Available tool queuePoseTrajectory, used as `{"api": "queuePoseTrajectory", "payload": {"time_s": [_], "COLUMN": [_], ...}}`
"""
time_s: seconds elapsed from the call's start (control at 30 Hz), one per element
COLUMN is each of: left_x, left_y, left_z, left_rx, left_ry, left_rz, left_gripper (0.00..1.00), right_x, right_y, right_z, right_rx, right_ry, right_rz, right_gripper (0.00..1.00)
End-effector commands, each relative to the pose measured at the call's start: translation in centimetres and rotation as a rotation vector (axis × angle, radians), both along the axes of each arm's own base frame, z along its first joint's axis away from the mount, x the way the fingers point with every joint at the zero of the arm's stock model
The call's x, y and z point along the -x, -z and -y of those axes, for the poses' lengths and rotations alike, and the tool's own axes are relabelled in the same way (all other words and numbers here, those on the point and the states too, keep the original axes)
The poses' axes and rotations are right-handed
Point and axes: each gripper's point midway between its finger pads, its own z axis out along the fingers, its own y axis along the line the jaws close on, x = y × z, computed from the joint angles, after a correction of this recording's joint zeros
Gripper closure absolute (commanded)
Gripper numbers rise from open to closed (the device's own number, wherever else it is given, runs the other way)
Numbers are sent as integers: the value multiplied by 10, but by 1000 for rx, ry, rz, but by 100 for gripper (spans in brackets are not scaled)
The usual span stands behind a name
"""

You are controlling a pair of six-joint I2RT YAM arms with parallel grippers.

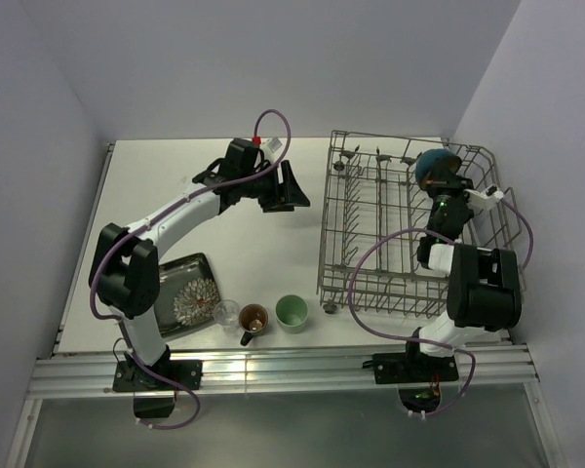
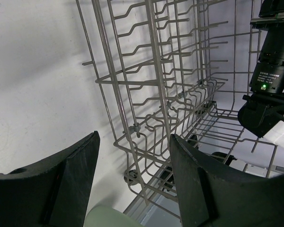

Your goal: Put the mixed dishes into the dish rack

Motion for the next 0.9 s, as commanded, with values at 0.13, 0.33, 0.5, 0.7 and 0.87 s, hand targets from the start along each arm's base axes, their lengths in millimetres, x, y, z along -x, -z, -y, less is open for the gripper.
{"api": "queuePoseTrajectory", "payload": {"time_s": [0.13, 0.33, 0.5, 0.7, 0.87], "left_x": [-6, -11, -11, -13, -18], "left_y": [-17, -30, -36, -35, -30], "left_z": [8, 14, 15, 16, 21], "left_rx": [41, 74, 85, 90, 78], "left_ry": [23, 23, 25, 15, 17], "left_rz": [43, 59, 63, 60, 34], "left_gripper": [34, 33, 33, 33, 33], "right_x": [45, 57, 63, 66, 69], "right_y": [-88, -72, -65, -45, -37], "right_z": [-9, -14, -17, -14, -16], "right_rx": [2, -19, -5, -28, -48], "right_ry": [-27, -32, -32, -16, -24], "right_rz": [402, 310, 234, 170, 163], "right_gripper": [100, 100, 100, 100, 100]}}
